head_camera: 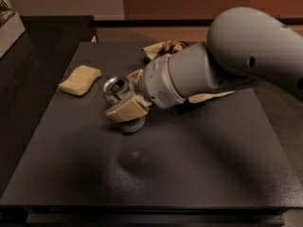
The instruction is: Move 7up can near brown chip bag
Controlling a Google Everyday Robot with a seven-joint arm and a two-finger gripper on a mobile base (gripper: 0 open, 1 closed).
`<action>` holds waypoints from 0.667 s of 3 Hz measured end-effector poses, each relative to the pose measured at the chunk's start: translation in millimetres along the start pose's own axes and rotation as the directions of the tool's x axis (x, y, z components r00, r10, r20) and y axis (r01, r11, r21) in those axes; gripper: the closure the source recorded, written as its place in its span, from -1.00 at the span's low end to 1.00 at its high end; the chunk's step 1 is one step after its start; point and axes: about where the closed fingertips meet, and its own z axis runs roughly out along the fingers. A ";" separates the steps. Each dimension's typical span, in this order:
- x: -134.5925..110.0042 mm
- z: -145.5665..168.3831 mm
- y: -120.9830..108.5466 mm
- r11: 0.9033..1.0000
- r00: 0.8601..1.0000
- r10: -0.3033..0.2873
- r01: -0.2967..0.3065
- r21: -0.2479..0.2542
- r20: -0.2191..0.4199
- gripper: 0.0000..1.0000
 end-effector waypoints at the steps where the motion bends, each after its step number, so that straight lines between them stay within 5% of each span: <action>1: 2.7 -8.3 -35.5 0.997 0.999 0.039 -0.039 0.061 0.009 1.00; 2: 9.7 -13.6 -69.6 0.991 0.996 0.082 -0.083 0.109 0.017 1.00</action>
Offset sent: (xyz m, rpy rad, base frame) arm 0.1108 -0.0510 0.0043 0.0472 0.0198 -0.2274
